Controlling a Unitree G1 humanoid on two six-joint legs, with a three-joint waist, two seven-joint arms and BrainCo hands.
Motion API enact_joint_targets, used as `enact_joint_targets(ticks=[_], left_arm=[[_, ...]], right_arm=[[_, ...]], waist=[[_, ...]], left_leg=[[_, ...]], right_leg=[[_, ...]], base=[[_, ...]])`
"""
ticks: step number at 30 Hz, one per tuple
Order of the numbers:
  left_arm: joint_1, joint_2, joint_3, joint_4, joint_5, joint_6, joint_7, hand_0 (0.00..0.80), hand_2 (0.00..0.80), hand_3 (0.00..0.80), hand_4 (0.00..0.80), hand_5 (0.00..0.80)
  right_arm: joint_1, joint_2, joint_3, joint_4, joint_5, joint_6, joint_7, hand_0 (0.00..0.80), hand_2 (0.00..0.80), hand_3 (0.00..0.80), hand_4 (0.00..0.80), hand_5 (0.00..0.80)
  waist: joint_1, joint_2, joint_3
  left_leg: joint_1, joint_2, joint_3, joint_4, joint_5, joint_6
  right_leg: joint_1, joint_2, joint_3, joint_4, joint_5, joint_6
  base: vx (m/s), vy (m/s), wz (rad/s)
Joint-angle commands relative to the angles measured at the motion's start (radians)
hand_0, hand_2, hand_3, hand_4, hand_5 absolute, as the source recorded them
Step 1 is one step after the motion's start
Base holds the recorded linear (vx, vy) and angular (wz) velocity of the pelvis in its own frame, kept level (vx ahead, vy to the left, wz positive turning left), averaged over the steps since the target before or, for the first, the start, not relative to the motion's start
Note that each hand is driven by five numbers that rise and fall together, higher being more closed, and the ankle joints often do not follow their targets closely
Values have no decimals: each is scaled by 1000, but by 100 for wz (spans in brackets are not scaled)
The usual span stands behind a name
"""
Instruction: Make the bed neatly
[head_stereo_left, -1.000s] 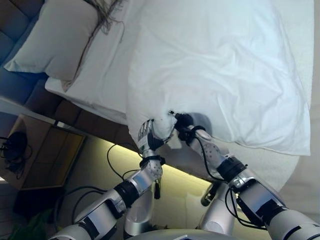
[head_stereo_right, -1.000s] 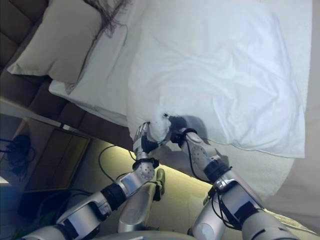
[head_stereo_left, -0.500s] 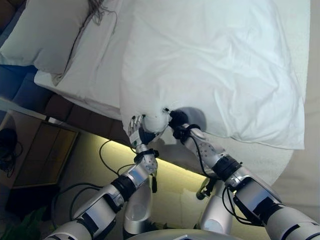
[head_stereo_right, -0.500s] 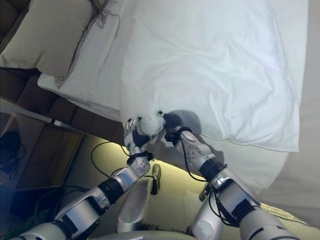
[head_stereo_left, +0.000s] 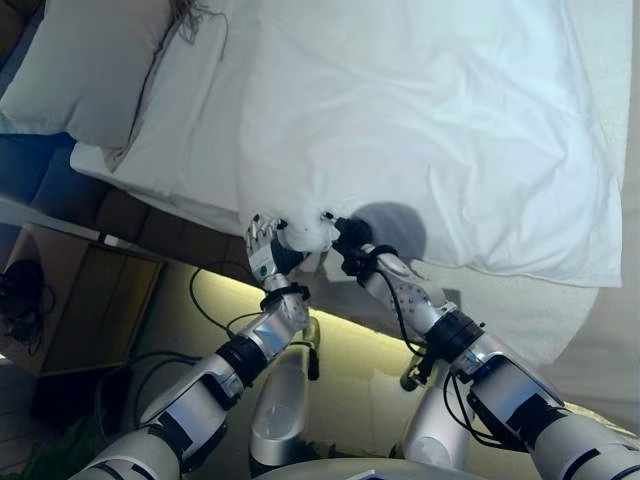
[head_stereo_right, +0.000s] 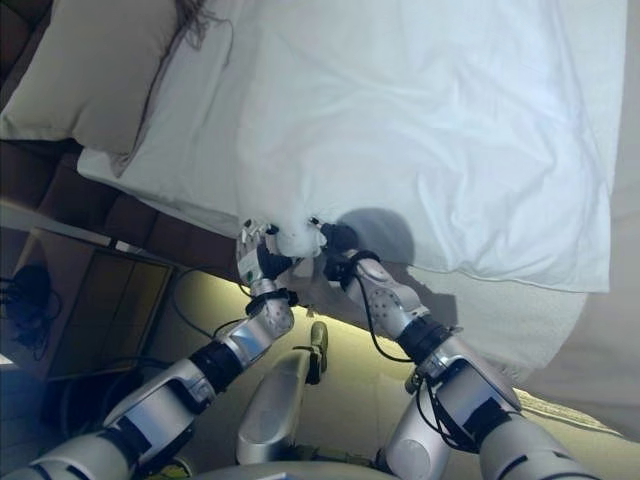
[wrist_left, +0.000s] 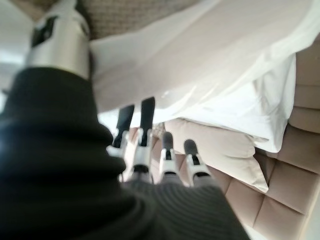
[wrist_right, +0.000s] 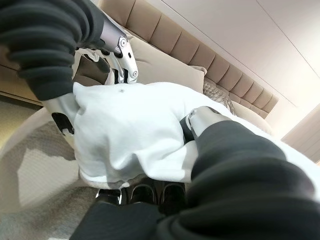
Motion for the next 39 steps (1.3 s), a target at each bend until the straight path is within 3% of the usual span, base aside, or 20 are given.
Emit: enact_joint_targets(ticks=[1,11,13,14,39], left_arm=[[-154,32,42,-47,2,-46,43,0,0,0,0,0],[-177,32,40,-22,-24,-96,50,0,0,0,0,0],[-180,25,39,-15,-40,-98,39,646,646,646,646,646],[-182,23,40,-13,-44,-106,36,800,800,800,800,800],[-180,11,42,20,-34,-164,45,800,800,800,800,800]], right_arm=[[-109,120,27,-141,8,-12,37,800,800,800,800,800],[-113,125,53,-154,3,-22,22,800,800,800,800,800],[-114,127,55,-156,-2,-15,20,800,800,800,800,800],[-114,128,55,-160,-2,-11,15,800,800,800,800,800],[-69,139,69,-176,-15,8,-2,800,800,800,800,800]], waist=[[-9,-30,36],[-13,-26,57],[-16,-23,56],[-18,-22,55],[-20,-17,34]], left_leg=[[-101,25,-37,43,84,91],[-100,27,-24,31,88,95],[-99,26,-22,31,88,96],[-99,24,-21,31,88,97],[-78,12,-11,42,66,103]], right_leg=[[92,-55,27,-472,489,163],[97,-52,23,-500,498,157],[94,-55,27,-497,498,156],[93,-54,28,-497,499,155],[125,-64,21,-492,481,143]], base=[[-63,-41,-1],[-26,-9,-2],[4,53,1],[8,54,2],[2,9,0]])
